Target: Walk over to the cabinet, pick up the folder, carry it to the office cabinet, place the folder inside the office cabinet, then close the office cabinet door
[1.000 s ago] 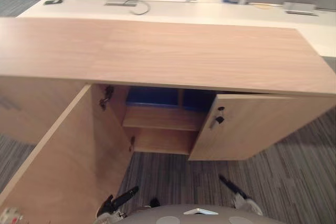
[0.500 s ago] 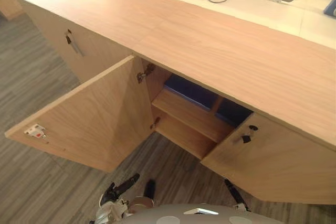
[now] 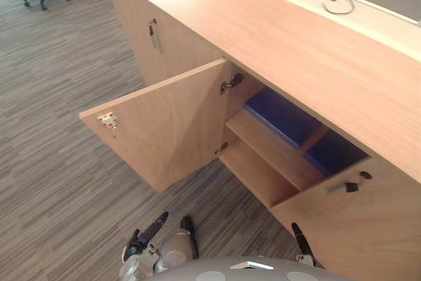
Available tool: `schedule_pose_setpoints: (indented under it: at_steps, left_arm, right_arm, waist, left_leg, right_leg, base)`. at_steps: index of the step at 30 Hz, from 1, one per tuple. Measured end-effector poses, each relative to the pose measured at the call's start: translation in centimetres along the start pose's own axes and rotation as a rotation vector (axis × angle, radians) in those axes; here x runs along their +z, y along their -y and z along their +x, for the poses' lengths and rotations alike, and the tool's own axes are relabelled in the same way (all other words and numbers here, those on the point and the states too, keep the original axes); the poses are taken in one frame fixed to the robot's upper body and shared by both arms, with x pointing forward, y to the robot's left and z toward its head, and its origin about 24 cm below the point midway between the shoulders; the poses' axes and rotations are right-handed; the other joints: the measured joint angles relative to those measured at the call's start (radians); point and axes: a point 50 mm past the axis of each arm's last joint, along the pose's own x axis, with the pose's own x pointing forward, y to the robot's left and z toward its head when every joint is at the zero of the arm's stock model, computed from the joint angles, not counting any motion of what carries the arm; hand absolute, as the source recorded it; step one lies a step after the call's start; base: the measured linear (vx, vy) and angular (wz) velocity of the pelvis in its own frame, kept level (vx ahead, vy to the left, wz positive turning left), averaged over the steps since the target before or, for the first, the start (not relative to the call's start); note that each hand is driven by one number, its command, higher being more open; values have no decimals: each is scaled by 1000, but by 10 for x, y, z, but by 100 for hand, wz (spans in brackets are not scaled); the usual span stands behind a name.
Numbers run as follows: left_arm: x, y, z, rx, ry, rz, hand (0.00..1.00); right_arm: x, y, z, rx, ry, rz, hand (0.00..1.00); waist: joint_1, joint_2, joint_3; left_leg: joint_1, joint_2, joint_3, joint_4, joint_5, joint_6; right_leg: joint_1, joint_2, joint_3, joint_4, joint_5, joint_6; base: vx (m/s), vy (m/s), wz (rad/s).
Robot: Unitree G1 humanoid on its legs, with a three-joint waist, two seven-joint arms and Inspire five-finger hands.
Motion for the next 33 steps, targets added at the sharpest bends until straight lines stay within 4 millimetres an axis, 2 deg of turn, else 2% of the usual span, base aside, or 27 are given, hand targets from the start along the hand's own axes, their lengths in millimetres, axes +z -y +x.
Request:
schedule_pose_setpoints:
  at_steps: [1, 2, 3, 4, 5, 6, 7, 8, 9, 10, 11, 12, 14, 15, 17, 18, 20, 21, 23, 25, 26, 29, 31, 33]
  left_arm:
    - [-7, -7, -2, 24, -21, -25, 100]
    - [-5, -6, -1, 26, -24, -39, 100]
    - [4, -7, 2, 17, 1, -40, 100]
    - [14, -11, 4, 29, 26, -57, 100]
    - [17, -16, 4, 43, 33, -69, 100]
    - [22, -28, 4, 95, 45, -96, 100]
    - [23, -33, 3, 113, 46, -98, 100]
    - [29, -39, 3, 134, 59, -77, 100]
    - [43, -42, 4, 149, 98, -24, 100]
    - [46, -42, 4, 150, 109, -10, 100]
    - [62, -42, 4, 155, 164, 44, 100]
    - [72, -42, 4, 159, 195, 85, 100]
    - [125, -33, -4, 168, 388, 248, 100]
    - [140, -28, -8, 168, 451, 299, 100]
    - [198, 2, -36, 143, 735, 499, 100]
    - [210, 10, -45, 141, 805, 550, 100]
    - [237, 43, -77, 133, 1041, 703, 100]
    - [239, 51, -82, 131, 1084, 734, 100]
    - [239, 82, -94, 96, 1185, 853, 100]
    - [227, 100, -93, 55, 1200, 983, 100]
    - [219, 108, -92, 33, 1206, 1053, 100]
    - [218, 110, -89, 92, 1220, 1221, 100]
    - [216, 121, -89, 75, 1263, 1361, 100]
    - [220, 144, -88, 82, 1348, 1595, 100]
  right_arm:
    - [8, 9, 1, -34, 21, 66, 100]
    - [14, 28, 1, -97, 32, 152, 100]
    - [9, 41, 0, -149, 6, 209, 100]
    - [0, 48, -1, -193, -26, 273, 100]
    - [-2, 49, -1, -203, -33, 298, 100]
    - [5, 56, -1, -222, -10, 342, 100]
    - [8, 58, -1, -227, -5, 351, 100]
    - [10, 58, -1, -226, -2, 358, 100]
    - [11, 57, 0, -217, 0, 351, 100]
    - [12, 56, 0, -213, 0, 345, 100]
    - [13, 53, 0, -196, 0, 329, 100]
    - [13, 53, 0, -188, -1, 323, 100]
    - [14, 51, 1, -165, 0, 265, 100]
    - [15, 52, 0, -160, 1, 245, 100]
    - [19, 55, 0, -129, 11, 159, 100]
    - [20, 56, 0, -124, 15, 143, 100]
    - [23, 69, -3, -124, 21, 92, 100]
    - [23, 71, -3, -124, 19, 83, 100]
    - [22, 77, -4, -121, -2, 44, 100]
    - [23, 82, -5, -122, -11, 19, 100]
    - [24, 85, -6, -122, -8, 17, 100]
    - [35, 99, -9, -149, 21, -4, 100]
    - [47, 111, -11, -180, 50, 8, 100]
    - [64, 118, -13, -194, 88, 15, 100]
  waist:
    - [-9, 34, -19]
    - [-15, 58, -33]
    - [-26, 17, -27]
    - [-35, -11, -39]
    - [-38, -23, -46]
    - [-50, -7, -42]
    - [-56, -8, -46]
    - [-59, -6, -60]
    - [-59, 10, -70]
    - [-58, 10, -72]
    - [-58, 25, -76]
    - [-58, 29, -80]
    - [-56, 34, -82]
    - [-55, 33, -85]
    - [-45, 35, -91]
    - [-45, 33, -91]
    - [-50, 40, -106]
    - [-53, 40, -108]
    - [-59, 36, -112]
    - [-56, 29, -118]
    - [-56, 34, -122]
    - [-51, 50, -129]
    - [-47, 53, -131]
    - [-31, 46, -130]
  left_leg:
    - [0, 19, -3, 19, -45, -48]
    - [27, -40, -52, -84, -90, -62]
    - [57, -109, -67, -184, -47, -62]
    - [95, -148, -65, -316, -1, -62]
    - [107, -150, -48, -333, 10, -59]
    - [113, -155, -58, -313, 16, -53]
    - [121, -164, -63, -326, 19, -50]
    - [144, -174, -67, -375, 37, -48]
    - [172, -181, -67, -454, 67, -44]
    - [178, -181, -67, -470, 76, -44]
    - [205, -181, -66, -538, 110, -44]
    - [218, -183, -64, -570, 126, -44]
    - [274, -194, -47, -679, 181, -44]
    - [285, -197, -44, -700, 190, -45]
    - [304, -200, -32, -736, 212, -31]
    - [311, -200, -29, -738, 213, -30]
    - [336, -196, -18, -750, 210, -32]
    - [340, -197, -15, -750, 208, -33]
    - [350, -197, 3, -747, 199, -42]
    - [363, -192, 28, -746, 191, -55]
    - [363, -186, 41, -745, 188, -59]
    - [364, -174, 58, -747, 184, -68]
    - [371, -172, 55, -748, 185, -70]
    - [381, -175, 56, -755, 187, -69]
  right_leg:
    - [4, 11, -19, 22, -12, 17]
    - [-5, 7, -26, 53, -29, 20]
    - [-15, -17, 0, 45, -54, -5]
    - [-37, 2, 22, -14, -64, -39]
    - [-45, 17, 26, -44, -46, -57]
    - [-32, 14, 14, -22, 9, -18]
    - [-30, 6, 9, -13, 15, -2]
    - [-35, 2, -2, 2, 39, 5]
    - [-47, 2, -5, 12, 79, 3]
    - [-52, 1, -4, 16, 88, 1]
    - [-71, 3, -3, 34, 114, -3]
    - [-79, 3, -2, 43, 121, -8]
    - [-90, 1, 3, 67, 132, -24]
    - [-93, -2, 5, 68, 132, -24]
    - [-134, -13, 26, 137, 132, -24]
    - [-144, -16, 31, 156, 132, -23]
    - [-148, -18, 40, 164, 120, -30]
    - [-148, -18, 45, 158, 120, -30]
    - [-147, -18, 60, 117, 129, -26]
    - [-133, -12, 64, 101, 127, -25]
    - [-132, -7, 67, 99, 126, -23]
    - [-138, 6, 86, 99, 126, -23]
    - [-139, 7, 87, 107, 126, -23]
    - [-139, 4, 94, 120, 126, -22]
  base:
    - [68, 206, 75]
    - [89, 259, 115]
    - [20, 134, 129]
    - [-29, 78, 86]
    - [-45, -38, 72]
    - [16, -8, 45]
    - [62, 47, 43]
    - [85, 110, 16]
    - [59, 89, 8]
    - [24, 91, 1]
    - [-6, 59, -5]
    - [15, 108, -12]
    - [39, 76, -16]
    - [60, 45, -20]
    - [83, 51, -17]
    - [95, 41, -13]
    - [101, 26, -15]
    - [87, 4, -14]
    - [56, -25, -20]
    - [45, -90, -39]
    - [46, -123, -44]
    - [50, -120, -12]
    - [42, -47, 10]
    - [0, 0, 0]
